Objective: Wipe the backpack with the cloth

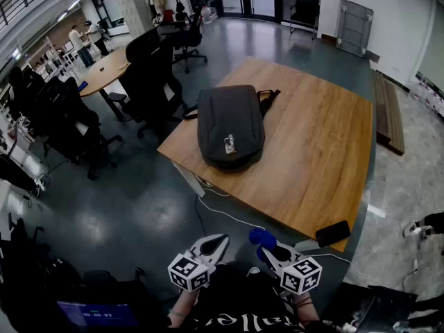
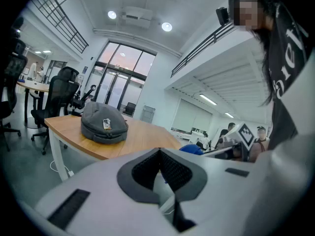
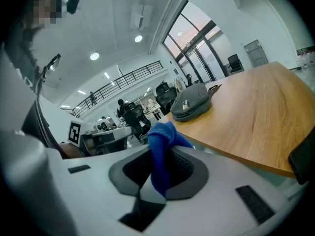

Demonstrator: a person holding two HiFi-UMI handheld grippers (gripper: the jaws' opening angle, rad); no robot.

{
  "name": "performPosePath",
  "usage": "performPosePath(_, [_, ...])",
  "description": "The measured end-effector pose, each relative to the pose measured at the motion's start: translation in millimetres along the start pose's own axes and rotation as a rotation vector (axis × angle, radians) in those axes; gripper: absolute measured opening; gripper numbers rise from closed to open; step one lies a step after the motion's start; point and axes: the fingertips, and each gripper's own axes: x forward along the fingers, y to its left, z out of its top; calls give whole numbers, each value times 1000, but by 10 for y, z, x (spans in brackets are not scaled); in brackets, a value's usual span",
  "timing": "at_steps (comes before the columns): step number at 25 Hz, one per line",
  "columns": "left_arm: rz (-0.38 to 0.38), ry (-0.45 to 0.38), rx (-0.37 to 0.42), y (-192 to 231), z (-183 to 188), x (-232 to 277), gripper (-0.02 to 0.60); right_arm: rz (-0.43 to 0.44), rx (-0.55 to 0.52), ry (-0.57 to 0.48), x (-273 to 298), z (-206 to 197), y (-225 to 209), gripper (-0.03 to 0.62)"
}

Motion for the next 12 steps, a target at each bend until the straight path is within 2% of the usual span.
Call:
performPosePath(5, [11, 13, -4, -2, -38, 27, -2, -11, 21, 17, -12, -62, -162, 54])
performPosePath(12, [66, 8, -14, 352, 26, 42, -2, 25, 14, 34, 292, 45, -216, 54])
